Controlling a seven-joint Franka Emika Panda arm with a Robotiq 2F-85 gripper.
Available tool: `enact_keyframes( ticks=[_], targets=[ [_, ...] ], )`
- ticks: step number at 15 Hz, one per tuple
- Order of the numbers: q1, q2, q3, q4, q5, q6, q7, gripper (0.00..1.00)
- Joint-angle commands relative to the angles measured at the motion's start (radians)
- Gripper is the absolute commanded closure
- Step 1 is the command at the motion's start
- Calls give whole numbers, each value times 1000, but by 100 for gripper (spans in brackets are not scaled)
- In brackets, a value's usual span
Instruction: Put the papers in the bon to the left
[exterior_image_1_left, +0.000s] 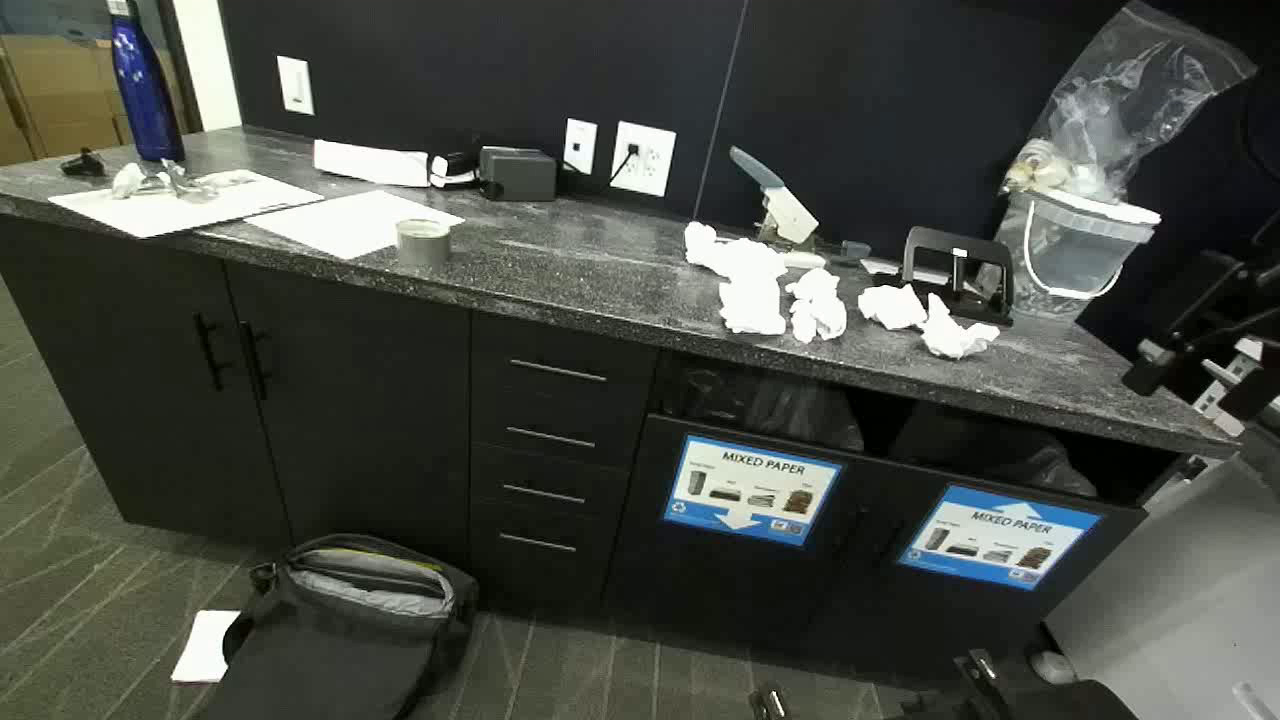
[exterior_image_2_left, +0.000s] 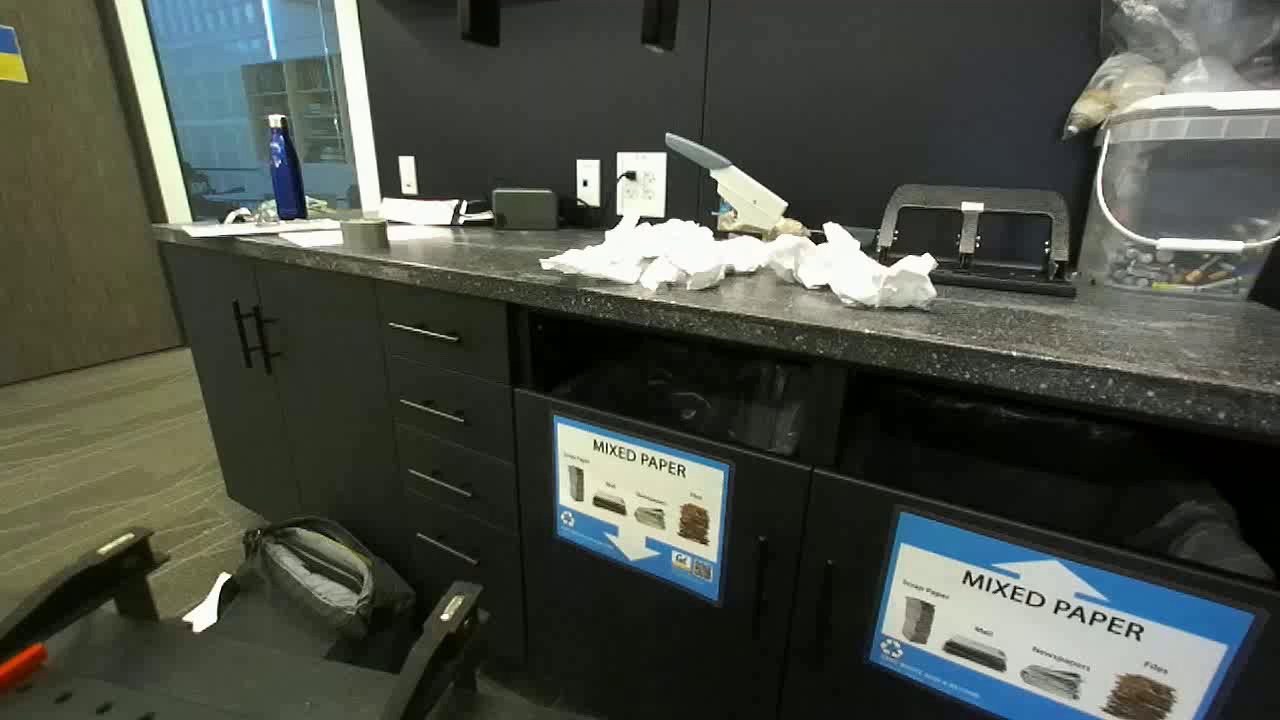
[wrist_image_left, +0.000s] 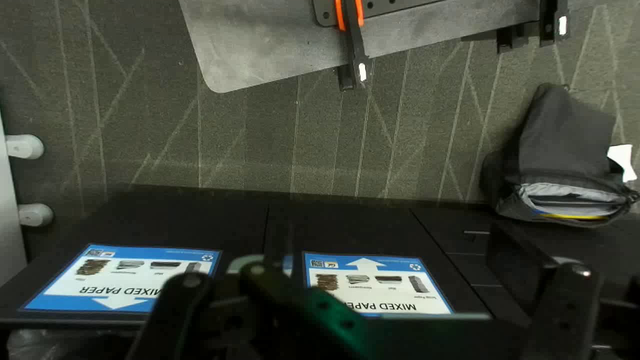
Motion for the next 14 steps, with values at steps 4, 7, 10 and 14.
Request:
enact_keyframes(
  ticks=[4,7,10,14],
  targets=[
    [-2,-1,2,2,2,-2,-2,0],
    [2,65,-3,19,6,59,18,0],
    [-2,208,7,69,20,202,100,0],
    [37,440,1,195,97,400,297,0]
  ],
)
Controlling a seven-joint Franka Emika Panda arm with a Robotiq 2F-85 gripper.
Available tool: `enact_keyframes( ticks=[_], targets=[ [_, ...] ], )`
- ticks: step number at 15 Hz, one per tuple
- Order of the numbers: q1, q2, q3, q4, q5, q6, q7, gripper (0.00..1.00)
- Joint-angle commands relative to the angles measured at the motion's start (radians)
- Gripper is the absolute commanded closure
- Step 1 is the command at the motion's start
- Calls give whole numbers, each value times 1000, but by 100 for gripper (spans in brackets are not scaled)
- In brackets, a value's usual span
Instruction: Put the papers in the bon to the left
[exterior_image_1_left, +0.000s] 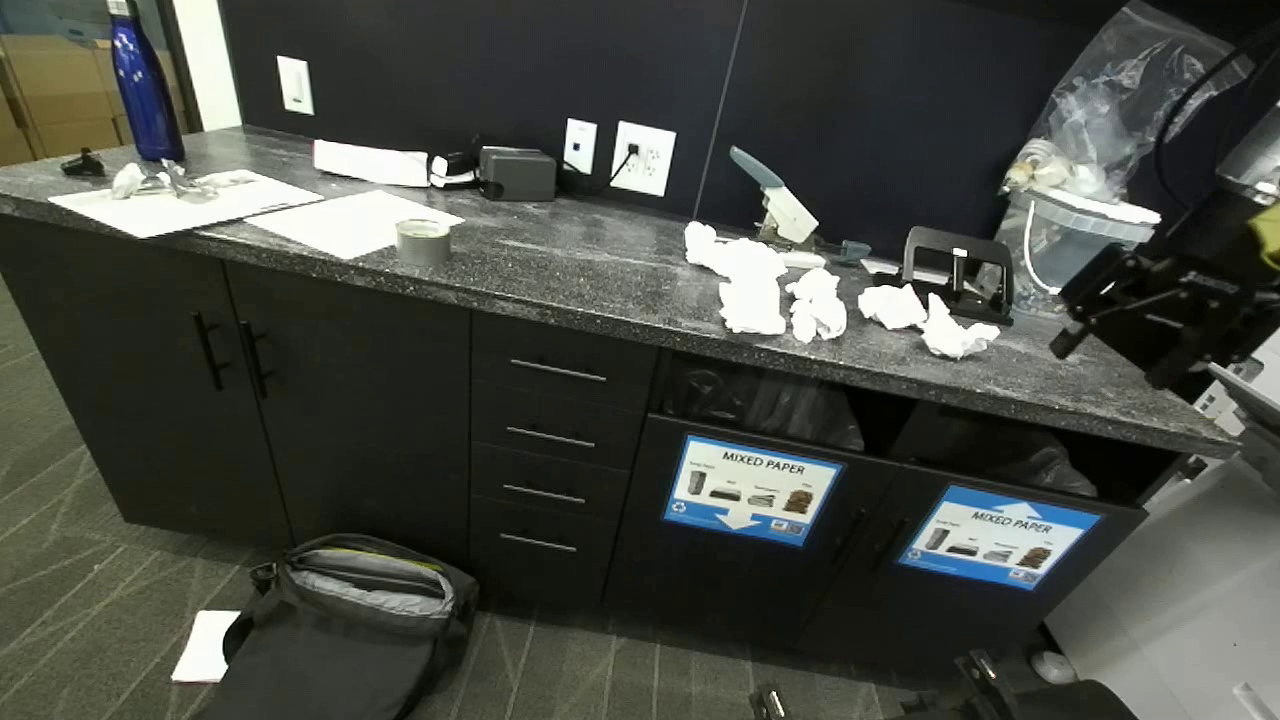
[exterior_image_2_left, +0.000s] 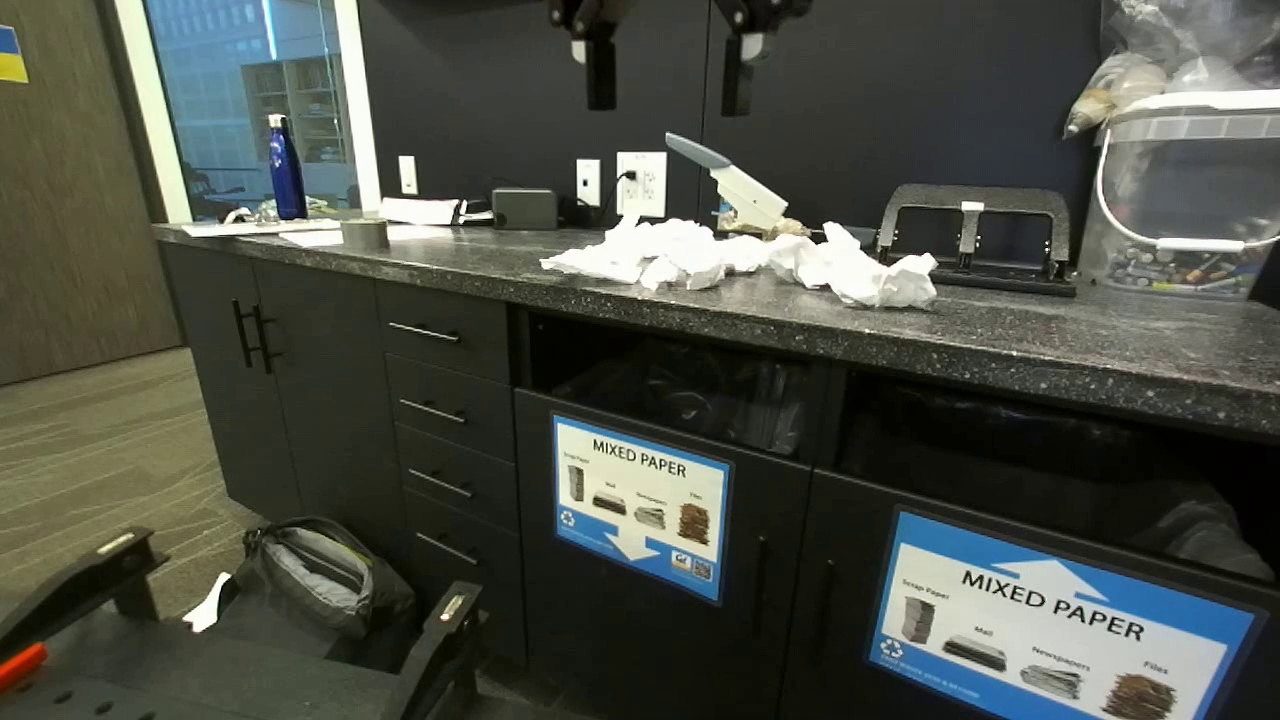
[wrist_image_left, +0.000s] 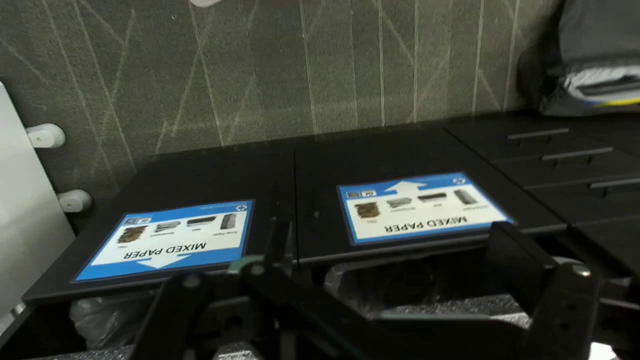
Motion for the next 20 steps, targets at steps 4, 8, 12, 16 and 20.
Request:
enact_keyframes(
  ticks=[4,8,12,16,20],
  targets=[
    [42,439,26,339,239,134,245,0],
    [28,667,45,565,335,183,398,0],
    [23,882,21,803,325,180,600,0],
    [10,1079,-22,1026,319,143,775,0],
    [-33,1242,-32,1228,328,52,881,0]
  ],
)
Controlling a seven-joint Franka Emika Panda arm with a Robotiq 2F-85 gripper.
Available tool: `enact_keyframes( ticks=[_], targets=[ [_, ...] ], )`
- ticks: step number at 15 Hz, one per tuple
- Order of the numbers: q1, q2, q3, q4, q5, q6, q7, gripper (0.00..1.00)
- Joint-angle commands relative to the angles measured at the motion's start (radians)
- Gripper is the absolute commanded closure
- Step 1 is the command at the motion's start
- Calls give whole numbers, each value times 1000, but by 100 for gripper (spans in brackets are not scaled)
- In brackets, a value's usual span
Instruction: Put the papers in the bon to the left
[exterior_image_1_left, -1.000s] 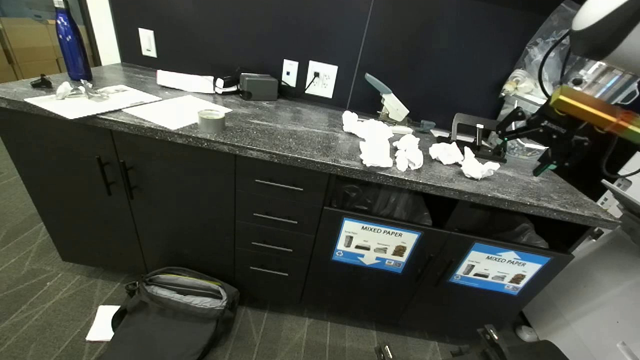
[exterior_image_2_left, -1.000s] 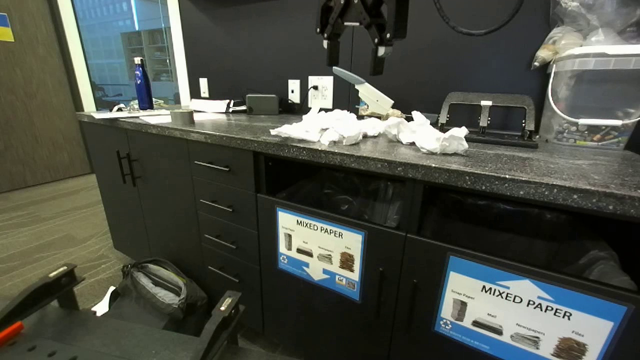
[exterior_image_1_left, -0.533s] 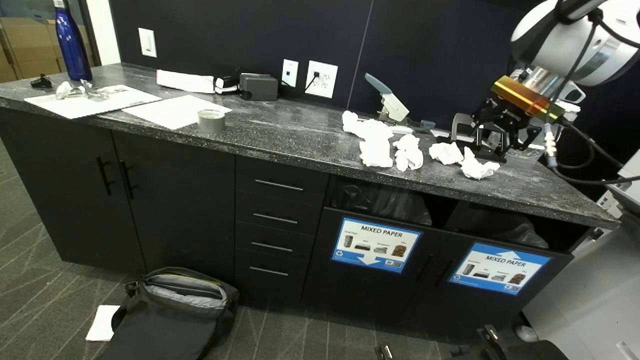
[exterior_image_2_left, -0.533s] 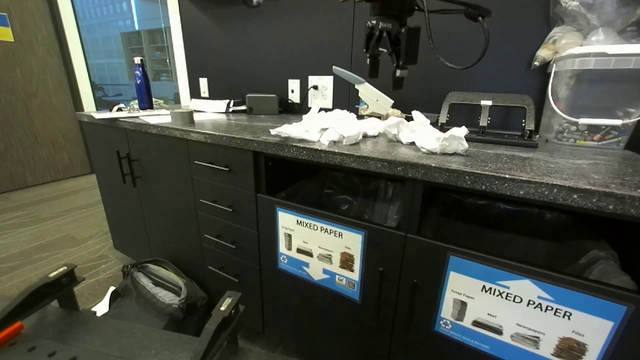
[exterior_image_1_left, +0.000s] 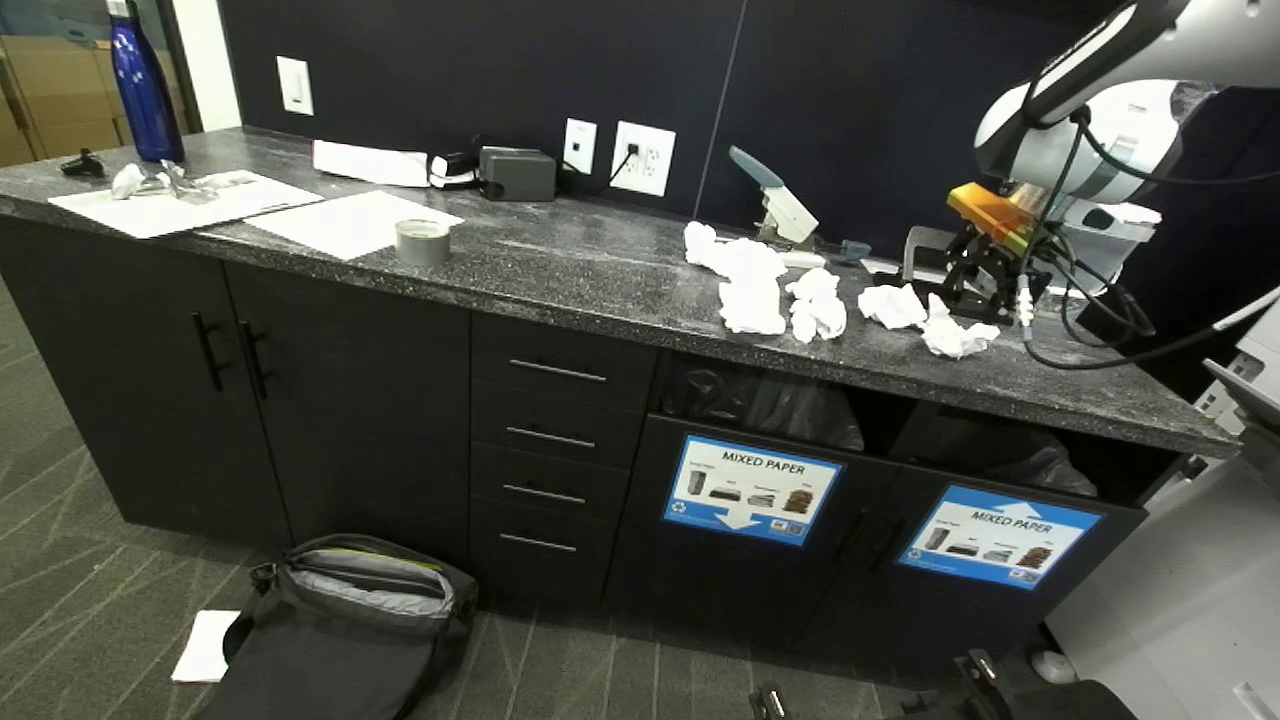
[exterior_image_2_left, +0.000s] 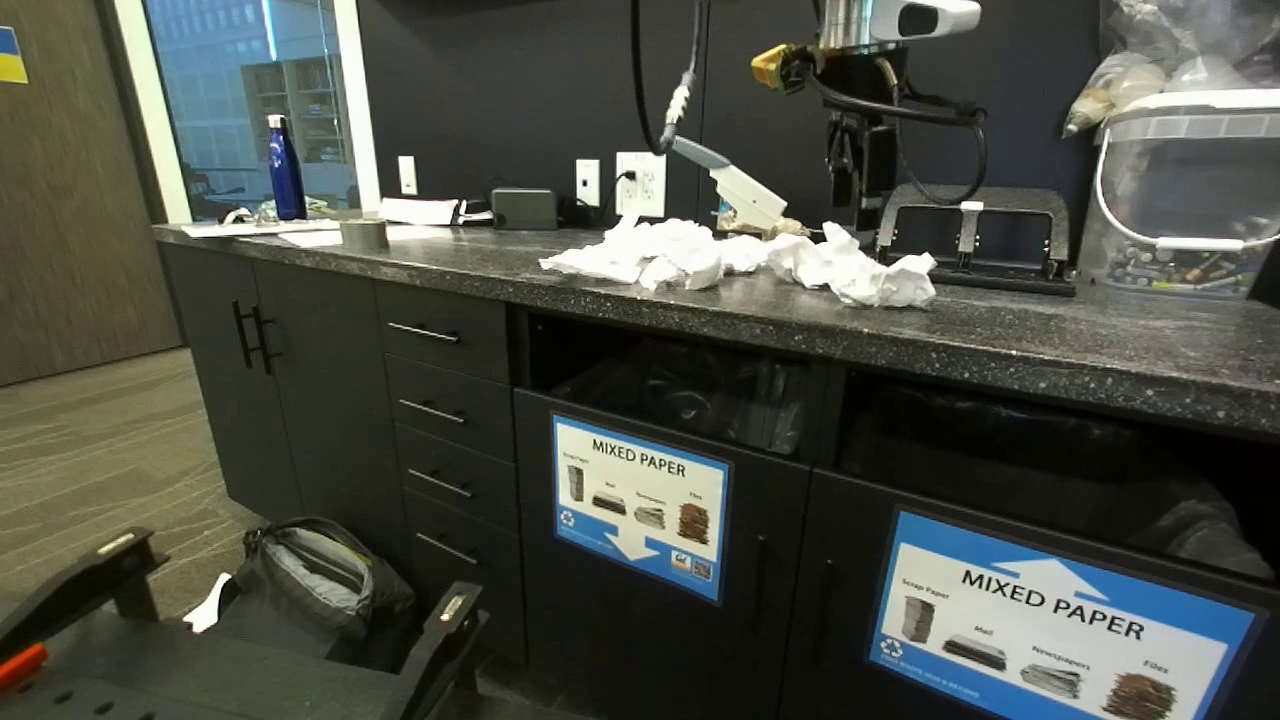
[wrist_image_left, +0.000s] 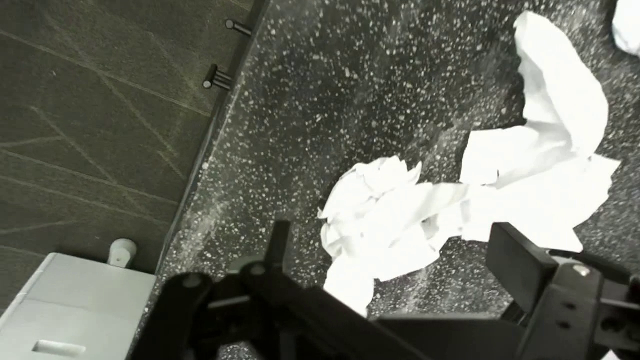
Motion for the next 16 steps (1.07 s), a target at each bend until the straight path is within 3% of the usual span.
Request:
enact_keyframes(
  ticks=[1,8,16],
  targets=[
    [-46,163,0,243,19,-123,85,0],
    [-117,328,32,515,23,-307,128,0],
    [-187,411,105,630,66,-471,73,0]
  ],
)
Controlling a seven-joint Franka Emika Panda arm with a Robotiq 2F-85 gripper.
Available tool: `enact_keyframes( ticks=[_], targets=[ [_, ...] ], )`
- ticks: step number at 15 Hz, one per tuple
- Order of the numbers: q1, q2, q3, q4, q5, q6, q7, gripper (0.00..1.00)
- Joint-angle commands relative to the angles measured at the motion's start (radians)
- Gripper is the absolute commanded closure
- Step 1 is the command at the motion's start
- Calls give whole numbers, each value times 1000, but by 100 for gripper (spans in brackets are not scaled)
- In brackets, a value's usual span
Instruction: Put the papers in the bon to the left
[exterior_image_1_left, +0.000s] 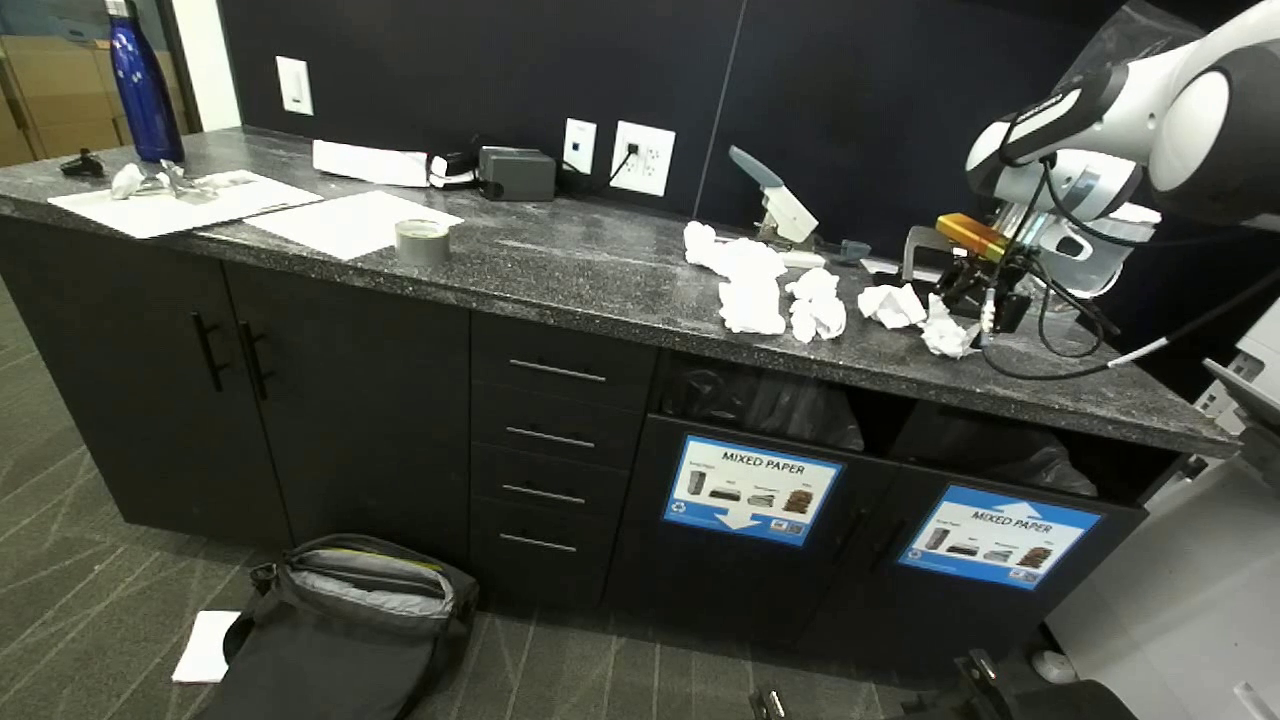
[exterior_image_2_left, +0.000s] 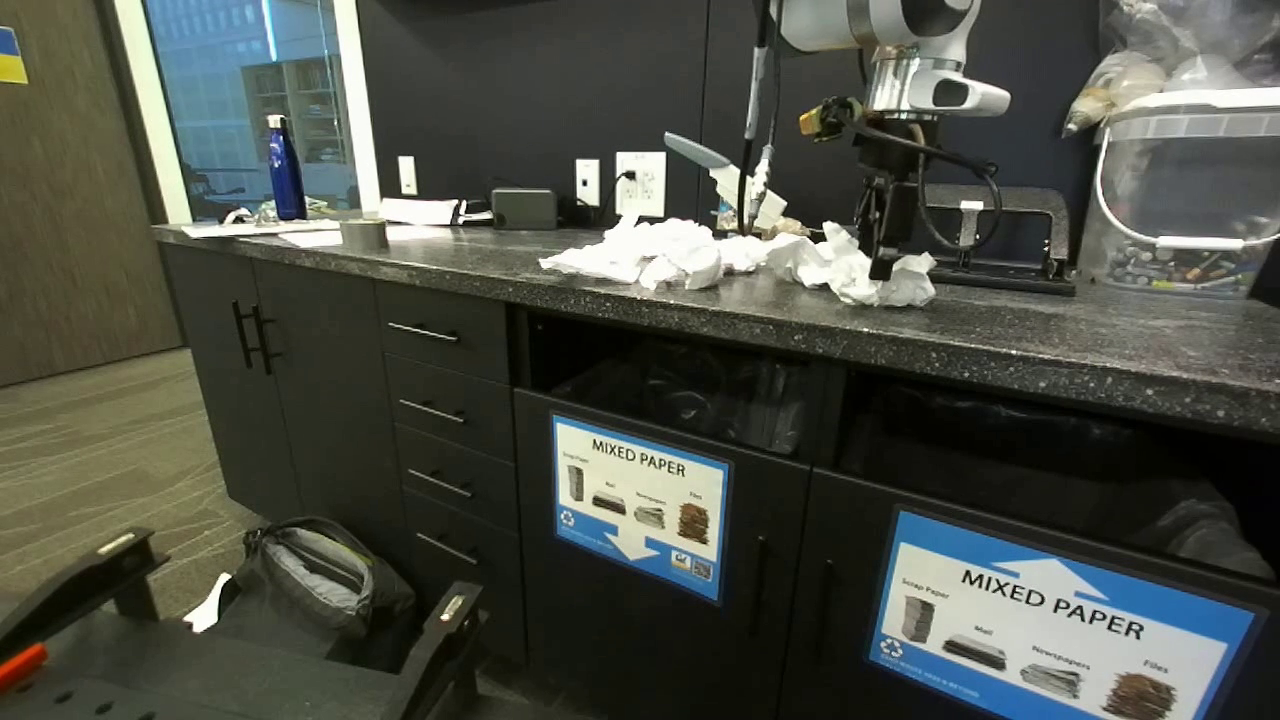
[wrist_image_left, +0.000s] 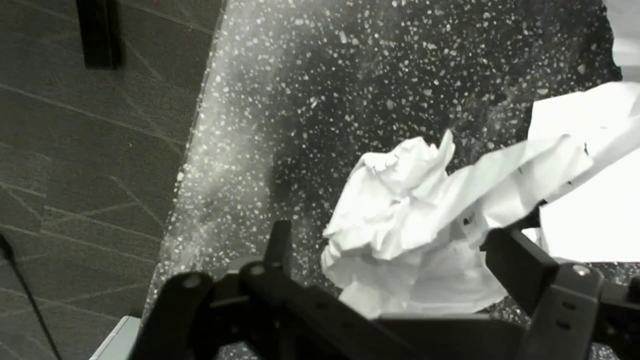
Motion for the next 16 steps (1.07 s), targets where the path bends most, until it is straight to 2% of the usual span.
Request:
enact_keyframes(
  ticks=[1,2,3,7,11,16],
  targets=[
    [-40,57,37,94,45,-71,-51,0],
    [-44,64,45,96,49,-77,-68,7],
    [-47,57,59,69,42,-64,-93,27],
    [-37,23,72,-17,13,-34,-195,58],
    [-4,-60,36,-137,-48,20,-269,88],
    [45,-207,3,-374,-204,56,-367,88]
  ],
)
